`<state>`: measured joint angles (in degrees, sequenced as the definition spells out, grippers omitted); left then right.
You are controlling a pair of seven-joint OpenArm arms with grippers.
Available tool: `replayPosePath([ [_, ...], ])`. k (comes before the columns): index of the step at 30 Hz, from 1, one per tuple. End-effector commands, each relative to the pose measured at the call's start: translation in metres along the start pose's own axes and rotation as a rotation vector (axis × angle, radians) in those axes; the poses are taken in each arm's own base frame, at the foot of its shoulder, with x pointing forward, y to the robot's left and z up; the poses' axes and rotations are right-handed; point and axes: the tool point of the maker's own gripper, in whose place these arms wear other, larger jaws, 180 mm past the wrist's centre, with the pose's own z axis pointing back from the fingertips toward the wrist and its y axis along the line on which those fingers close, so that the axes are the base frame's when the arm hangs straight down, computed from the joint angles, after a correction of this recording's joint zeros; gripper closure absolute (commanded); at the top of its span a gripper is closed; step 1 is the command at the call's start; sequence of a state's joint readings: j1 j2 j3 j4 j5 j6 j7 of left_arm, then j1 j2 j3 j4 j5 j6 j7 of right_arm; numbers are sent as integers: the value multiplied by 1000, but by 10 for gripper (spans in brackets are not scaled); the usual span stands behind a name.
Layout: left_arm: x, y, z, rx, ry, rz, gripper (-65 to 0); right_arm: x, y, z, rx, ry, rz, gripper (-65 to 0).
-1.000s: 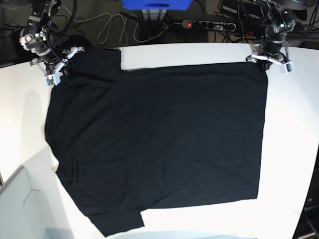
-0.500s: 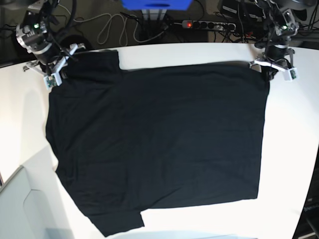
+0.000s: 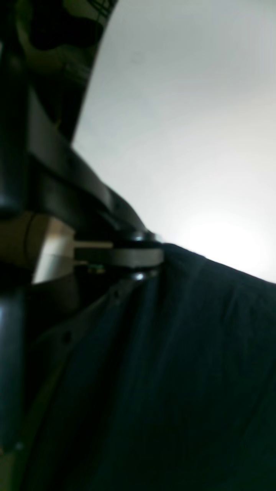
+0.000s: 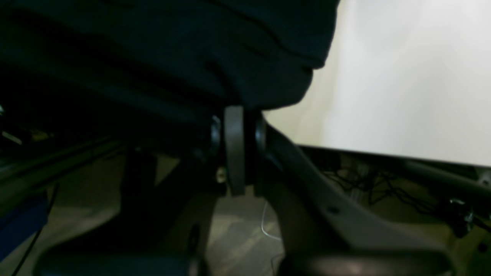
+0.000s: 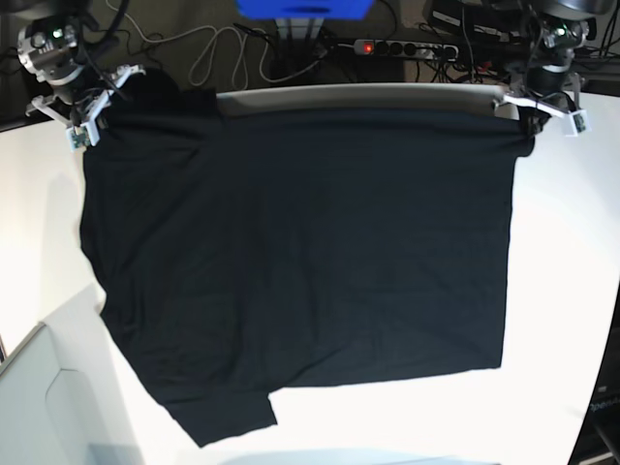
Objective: Fold the T-shirt properly
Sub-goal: 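Lift the shoulder edge and pull it over toward the hem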
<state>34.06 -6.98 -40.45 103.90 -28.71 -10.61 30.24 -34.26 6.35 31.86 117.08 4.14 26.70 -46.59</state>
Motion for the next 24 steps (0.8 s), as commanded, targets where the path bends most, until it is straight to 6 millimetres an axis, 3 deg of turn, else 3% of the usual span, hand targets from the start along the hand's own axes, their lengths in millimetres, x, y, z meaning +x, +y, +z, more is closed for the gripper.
replayPosePath([
  [1, 7, 6, 6, 13, -26, -17, 0, 3, -3, 6, -8, -14, 28, -2],
  [6, -8, 12, 14, 25, 18, -27, 0, -2, -1, 8, -4, -2, 30, -2],
  [10, -9, 12, 16, 26, 19, -30, 0, 2, -2, 7, -7, -14, 29, -2],
  [15, 10, 9, 20, 26, -29, -50, 0, 18, -7, 4, -21, -53, 30, -2],
  [24, 54, -8, -2, -5, -155, -29, 0, 65, -18, -4, -49, -173, 26, -2],
])
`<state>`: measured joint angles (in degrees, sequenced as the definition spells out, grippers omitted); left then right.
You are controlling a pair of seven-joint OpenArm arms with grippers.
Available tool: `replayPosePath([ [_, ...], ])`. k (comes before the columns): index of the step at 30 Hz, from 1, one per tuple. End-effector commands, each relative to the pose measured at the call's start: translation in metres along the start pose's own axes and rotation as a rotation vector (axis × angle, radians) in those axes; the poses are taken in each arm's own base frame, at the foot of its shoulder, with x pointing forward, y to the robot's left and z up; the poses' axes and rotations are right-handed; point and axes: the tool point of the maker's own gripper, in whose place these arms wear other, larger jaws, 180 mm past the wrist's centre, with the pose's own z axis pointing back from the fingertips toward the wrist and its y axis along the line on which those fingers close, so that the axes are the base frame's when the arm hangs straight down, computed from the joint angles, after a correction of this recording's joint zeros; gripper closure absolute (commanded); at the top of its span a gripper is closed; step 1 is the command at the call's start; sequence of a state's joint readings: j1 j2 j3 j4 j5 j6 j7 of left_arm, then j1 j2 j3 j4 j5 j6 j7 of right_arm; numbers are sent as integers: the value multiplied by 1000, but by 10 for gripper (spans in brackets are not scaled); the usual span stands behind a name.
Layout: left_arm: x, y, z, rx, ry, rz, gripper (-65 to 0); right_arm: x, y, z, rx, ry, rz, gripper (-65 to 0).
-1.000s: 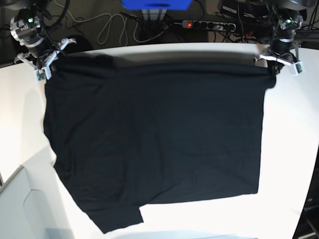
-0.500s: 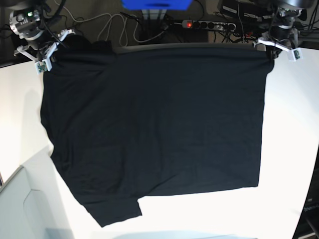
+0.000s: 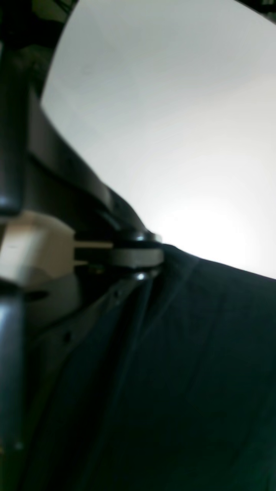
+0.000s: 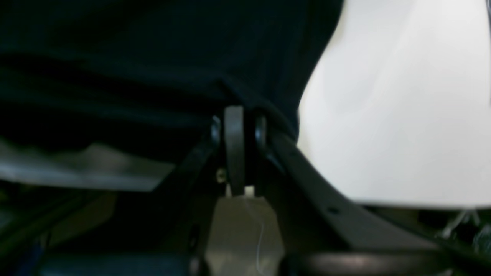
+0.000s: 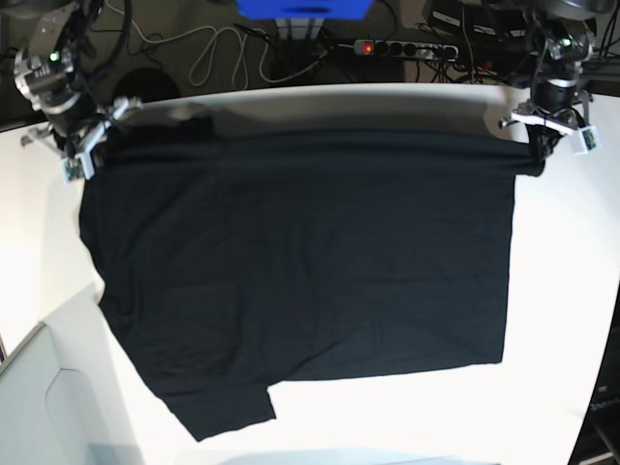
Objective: Fold the T-shirt properly
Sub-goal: 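Lift the shoulder edge and pull it over toward the hem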
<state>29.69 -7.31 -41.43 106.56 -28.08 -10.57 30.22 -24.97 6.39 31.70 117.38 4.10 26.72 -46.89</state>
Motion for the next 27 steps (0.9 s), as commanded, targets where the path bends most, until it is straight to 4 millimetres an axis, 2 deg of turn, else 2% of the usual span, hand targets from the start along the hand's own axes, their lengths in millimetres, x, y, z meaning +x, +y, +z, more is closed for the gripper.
replayPosePath([
  [1, 17, 0, 0, 2, -54, -8, 0, 12, -4, 1, -10, -37, 23, -2],
  [4, 29, -6, -8, -11, -81, 2, 0, 29, -9, -6, -16, -81, 14, -2],
  [12, 58, -21, -29, -43, -87, 31, 0, 73, -6, -46, 53, -140, 62, -2],
  [17, 76, -22, -37, -17, -124, -4, 0, 92, -20, -64, 53, -154, 55, -2],
  [22, 72, -14, -54, 7, -101, 16, 0, 109, -28, -81, 65, -156, 65, -2],
  [27, 73, -5, -69, 13, -84, 39, 0, 122, -27, -94, 89, -160, 53, -2],
])
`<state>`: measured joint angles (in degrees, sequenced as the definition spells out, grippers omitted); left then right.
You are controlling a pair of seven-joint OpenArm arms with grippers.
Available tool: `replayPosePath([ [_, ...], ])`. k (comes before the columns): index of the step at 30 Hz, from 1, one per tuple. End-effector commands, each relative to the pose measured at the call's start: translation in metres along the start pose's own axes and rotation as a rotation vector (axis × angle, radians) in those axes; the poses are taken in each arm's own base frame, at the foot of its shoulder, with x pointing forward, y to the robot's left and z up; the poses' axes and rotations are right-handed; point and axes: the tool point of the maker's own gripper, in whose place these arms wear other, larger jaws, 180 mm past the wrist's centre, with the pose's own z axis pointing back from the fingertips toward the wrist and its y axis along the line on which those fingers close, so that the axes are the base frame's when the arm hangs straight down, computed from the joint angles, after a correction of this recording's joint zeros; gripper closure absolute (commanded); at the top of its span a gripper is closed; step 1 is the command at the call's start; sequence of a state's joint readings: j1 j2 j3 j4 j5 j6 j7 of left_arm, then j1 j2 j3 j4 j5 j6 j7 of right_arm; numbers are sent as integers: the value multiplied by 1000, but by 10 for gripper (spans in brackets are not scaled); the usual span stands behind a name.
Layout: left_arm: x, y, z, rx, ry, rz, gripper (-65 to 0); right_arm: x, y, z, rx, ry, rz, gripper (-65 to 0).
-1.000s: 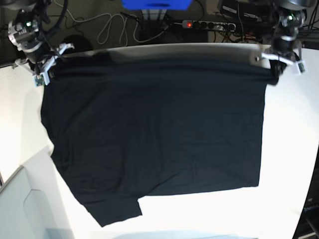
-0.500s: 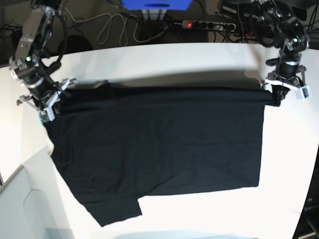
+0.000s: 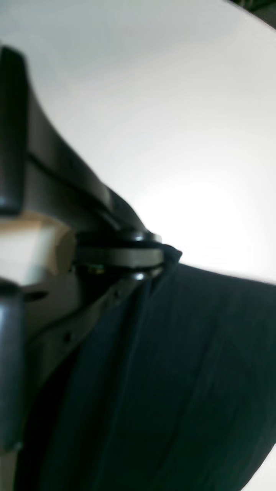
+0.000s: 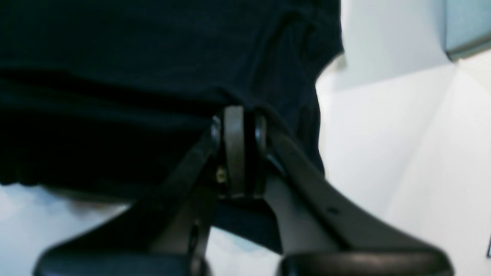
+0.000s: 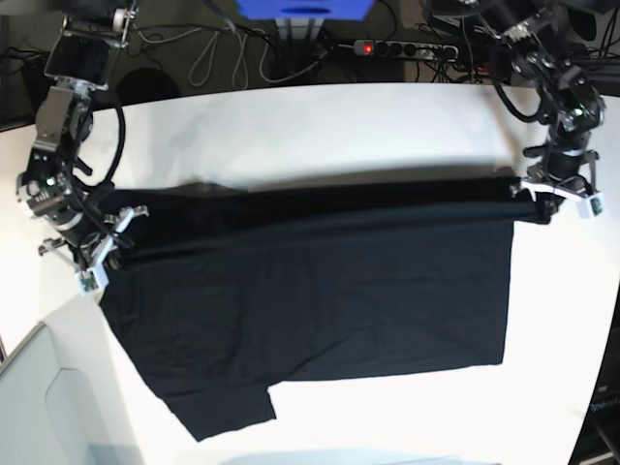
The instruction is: Fold the T-shirt properly
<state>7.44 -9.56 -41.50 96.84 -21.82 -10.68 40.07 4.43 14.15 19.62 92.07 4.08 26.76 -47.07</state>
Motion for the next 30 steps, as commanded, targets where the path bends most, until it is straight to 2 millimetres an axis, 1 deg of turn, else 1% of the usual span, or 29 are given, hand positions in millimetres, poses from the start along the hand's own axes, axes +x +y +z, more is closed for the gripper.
replayPosePath([
  [1, 17, 1, -1, 4, -54, -4, 0, 20, -8, 1, -12, -46, 26, -2],
  [4, 17, 4, -3, 7, -48, -2, 0, 26, -8, -7, 1, -42, 38, -2],
  [5, 17, 3, -4, 4, -46, -4, 0, 28, -6, -11, 12, -41, 42, -2],
  [7, 16, -6, -7, -19, -42, -18, 0, 32, -9, -16, 17, -36, 52, -2],
  [9, 15, -11, -8, -29, -40, -25, 0, 36, -10, -23, 27, -29, 51, -2],
  [13, 14, -15, -9, -38, -35, -29, 0, 40, -16, -28, 26, -25, 40, -3],
  [15, 18, -16, -11, -42, -47, -26, 0, 43, -17, -28, 25, -30, 39, -4],
  [17, 24, -19, -13, -47, -56, -19, 0, 43, -17, -28, 25, -30, 39, -4],
  [20, 17, -16, -20, -44, -36, 1, 0, 44, -17, -28, 25, -32, 38, -4],
  [24, 16, -17, -30, -49, -22, 30, 0, 41, -15, -29, 28, -26, 38, -5],
  [28, 16, -17, -32, -50, -20, 36, 0, 38, -15, -29, 29, -15, 38, -7],
  [30, 16, -17, -32, -49, -18, 38, 0, 33, -14, -29, 31, -4, 38, -35],
])
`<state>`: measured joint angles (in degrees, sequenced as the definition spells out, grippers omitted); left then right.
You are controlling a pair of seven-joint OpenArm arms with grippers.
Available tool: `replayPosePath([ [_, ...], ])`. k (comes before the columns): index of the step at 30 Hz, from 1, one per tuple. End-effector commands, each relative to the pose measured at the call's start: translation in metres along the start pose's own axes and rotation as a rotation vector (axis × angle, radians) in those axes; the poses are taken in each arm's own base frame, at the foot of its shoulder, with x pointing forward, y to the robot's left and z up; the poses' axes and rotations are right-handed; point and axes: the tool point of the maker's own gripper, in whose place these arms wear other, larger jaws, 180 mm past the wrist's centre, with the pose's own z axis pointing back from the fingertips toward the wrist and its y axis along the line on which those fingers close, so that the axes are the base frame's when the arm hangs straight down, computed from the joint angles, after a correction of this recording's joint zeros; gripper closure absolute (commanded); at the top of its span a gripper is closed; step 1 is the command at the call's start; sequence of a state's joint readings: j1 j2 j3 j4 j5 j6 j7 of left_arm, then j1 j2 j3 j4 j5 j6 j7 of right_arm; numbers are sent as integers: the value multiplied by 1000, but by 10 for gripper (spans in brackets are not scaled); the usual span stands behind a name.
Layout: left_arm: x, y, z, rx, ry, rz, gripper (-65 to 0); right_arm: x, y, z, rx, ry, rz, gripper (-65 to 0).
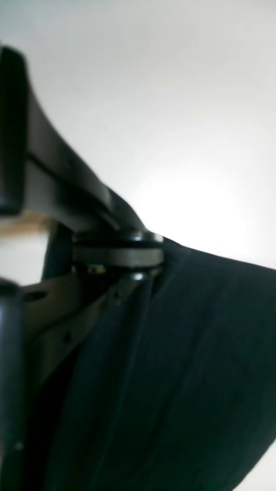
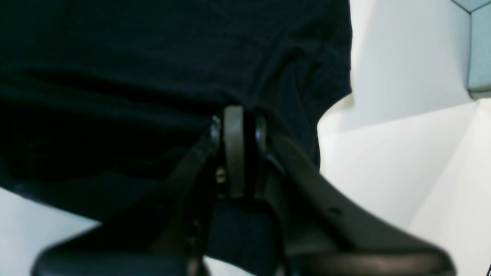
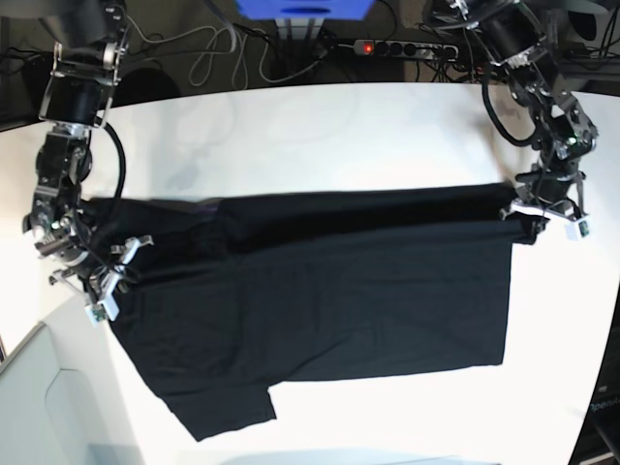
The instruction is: Fold the T-shirt properly
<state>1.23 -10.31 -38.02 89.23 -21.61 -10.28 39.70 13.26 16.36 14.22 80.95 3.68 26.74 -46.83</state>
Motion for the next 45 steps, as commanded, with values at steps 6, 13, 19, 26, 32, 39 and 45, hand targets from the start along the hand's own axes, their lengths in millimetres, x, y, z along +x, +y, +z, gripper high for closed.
replayPosePath([
  [6, 20, 4, 3, 2, -27, -29, -255, 5, -5, 5, -11, -29, 18, -308],
  [13, 41, -7, 24, -5, -96, -84, -372, 6, -8, 7, -18, -34, 16, -395],
  [19, -13, 4, 25, 11, 21, -51, -374, 5, -4, 27, -43, -56, 76, -396],
  [26, -42, 13, 8, 19, 64, 26, -374, -5, 11, 40, -41, -60, 112, -401],
  [32, -54, 18, 0, 25, 91, 59, -372, -15, 13, 42, -38, -40, 113, -401],
  [39, -70, 24, -5, 32, 133, 82, -308, -23, -33, 62, -153, -45, 27, -401],
  [45, -64, 20, -9, 25, 119, 89, -5, -51, -55, 76, -211, -5, -34, -401],
])
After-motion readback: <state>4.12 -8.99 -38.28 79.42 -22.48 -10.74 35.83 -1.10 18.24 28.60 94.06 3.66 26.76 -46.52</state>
